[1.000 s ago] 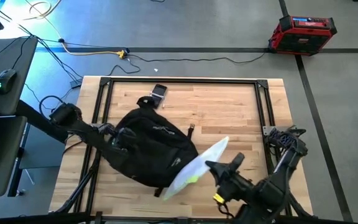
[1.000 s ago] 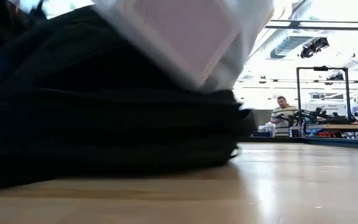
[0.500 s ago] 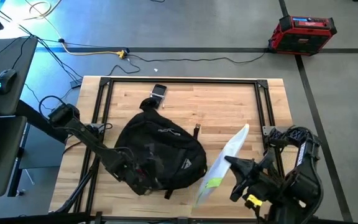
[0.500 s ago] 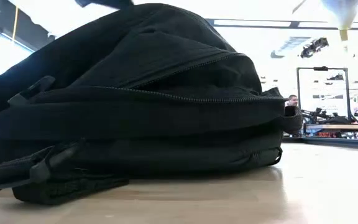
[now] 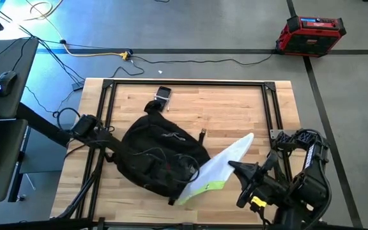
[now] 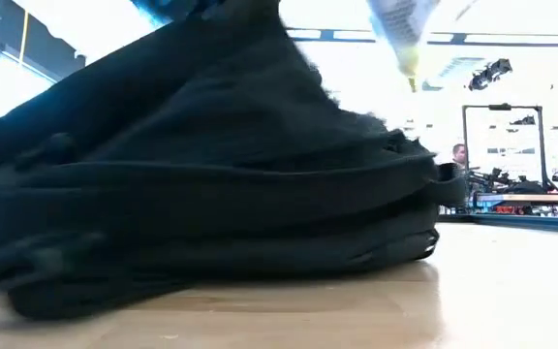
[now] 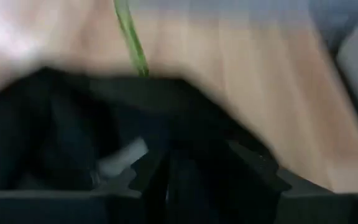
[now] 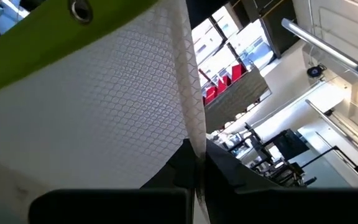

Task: Unpack backpack
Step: Remove the green zip bag from the black backpack

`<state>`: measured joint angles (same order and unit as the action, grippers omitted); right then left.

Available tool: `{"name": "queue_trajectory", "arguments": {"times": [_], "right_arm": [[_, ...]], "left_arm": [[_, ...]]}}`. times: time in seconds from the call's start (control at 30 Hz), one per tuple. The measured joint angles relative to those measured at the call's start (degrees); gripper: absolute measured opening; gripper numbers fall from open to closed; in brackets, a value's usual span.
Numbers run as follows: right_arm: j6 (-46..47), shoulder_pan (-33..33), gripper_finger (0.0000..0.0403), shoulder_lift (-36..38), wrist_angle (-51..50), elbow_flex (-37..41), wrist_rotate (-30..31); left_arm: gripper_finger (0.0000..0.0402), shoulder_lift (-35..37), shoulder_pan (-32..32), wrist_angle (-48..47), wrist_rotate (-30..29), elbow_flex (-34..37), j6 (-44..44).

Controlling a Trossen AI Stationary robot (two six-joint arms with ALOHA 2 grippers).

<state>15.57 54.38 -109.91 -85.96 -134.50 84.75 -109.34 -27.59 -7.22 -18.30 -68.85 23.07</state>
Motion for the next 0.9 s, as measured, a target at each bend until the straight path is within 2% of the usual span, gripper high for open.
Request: {"name": "queue_trajectory", "arguments": {"times": [0.13, 0.2, 0.37, 0.5, 0.63, 0.77, 0.83, 0.9], "right_arm": [[0.8, 0.0, 0.0000, 0.0, -0.6, 0.0, -1.2], [1.9, 0.0, 0.0000, 0.0, -1.4, 0.0, -2.4], [7.0, -0.2, 0.0000, 0.0, -4.1, 1.2, -7.6], [8.2, -1.5, 0.0000, 0.0, -4.0, 4.3, -10.8], [9.5, -6.0, 0.0000, 0.0, -4.0, 9.2, -11.6], [7.4, -12.9, 0.0000, 0.2, -4.0, 15.1, -14.6], [5.3, -16.7, 0.0000, 0.5, -4.0, 17.8, -13.6], [4.5, -20.1, 0.0000, 1.2, -4.0, 20.0, -10.4]], "left_arm": [[0.0129, 0.6, -2.9, -18.6, 7.9, -1.8, 8.8], [0.0120, 1.4, -4.9, -28.2, 9.5, -2.7, 12.8], [0.0098, 4.4, -10.6, -44.4, 6.3, -5.6, 22.1], [0.0086, 7.5, -14.9, -46.6, 0.8, -7.8, 26.0], [0.0081, 9.7, -18.4, -45.9, -10.4, -12.1, 25.8], [0.0080, 10.3, -21.1, -45.4, -30.7, -16.6, 20.9], [0.0080, 10.3, -21.7, -43.7, -41.7, -17.7, 18.4], [0.0080, 10.3, -21.8, -41.2, -49.6, -17.8, 15.2]]}}
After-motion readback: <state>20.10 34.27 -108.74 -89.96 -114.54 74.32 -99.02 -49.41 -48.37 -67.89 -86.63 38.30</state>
